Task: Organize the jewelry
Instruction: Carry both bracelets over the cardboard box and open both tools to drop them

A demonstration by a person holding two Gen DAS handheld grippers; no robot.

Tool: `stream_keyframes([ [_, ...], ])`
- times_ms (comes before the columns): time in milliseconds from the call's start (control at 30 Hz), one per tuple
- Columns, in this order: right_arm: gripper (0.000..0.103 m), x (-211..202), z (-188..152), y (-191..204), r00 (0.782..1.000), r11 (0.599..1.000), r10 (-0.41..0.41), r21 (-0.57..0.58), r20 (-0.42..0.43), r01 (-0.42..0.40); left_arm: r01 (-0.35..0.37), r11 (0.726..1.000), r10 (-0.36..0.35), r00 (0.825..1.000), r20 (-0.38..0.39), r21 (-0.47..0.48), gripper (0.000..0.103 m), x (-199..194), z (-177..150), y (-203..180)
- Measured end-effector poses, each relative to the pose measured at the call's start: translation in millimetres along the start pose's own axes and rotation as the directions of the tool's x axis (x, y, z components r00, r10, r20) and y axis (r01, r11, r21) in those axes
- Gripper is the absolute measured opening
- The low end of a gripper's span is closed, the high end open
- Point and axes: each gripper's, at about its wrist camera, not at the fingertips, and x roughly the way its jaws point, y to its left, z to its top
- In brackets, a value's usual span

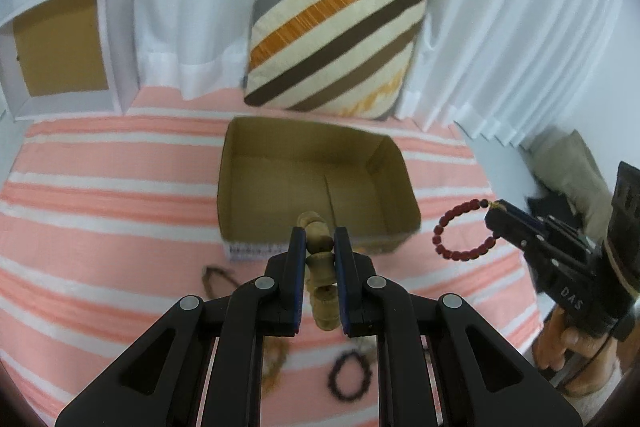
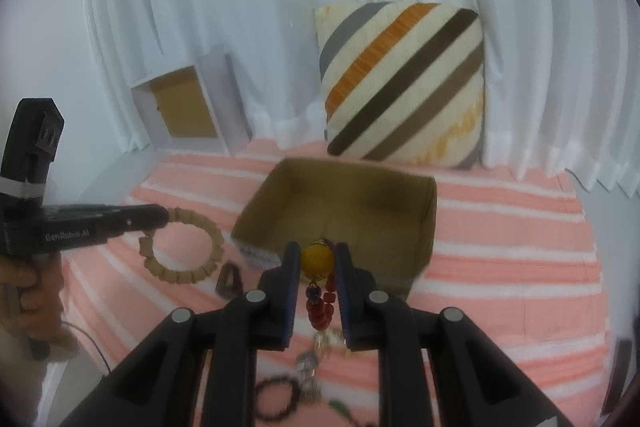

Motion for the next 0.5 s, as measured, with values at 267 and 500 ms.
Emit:
stream_keyframes([
  [267, 0.018, 65.1, 32.2, -16.0, 0.999, 1.0, -0.01, 0.01, -0.048, 0.011, -0.046, 0.999, 0.046, 0.999, -0.023, 0.006, 0.012, 58.4, 27.6, 4.3],
  [500, 0.018, 123.5, 24.9, -28.8, 0.993, 1.0, -0.017, 0.015, -0.116, 0.019, -0.075, 0.997, 0.075, 0.994, -0.075, 0.003, 0.012, 109.9, 28.7, 9.4],
])
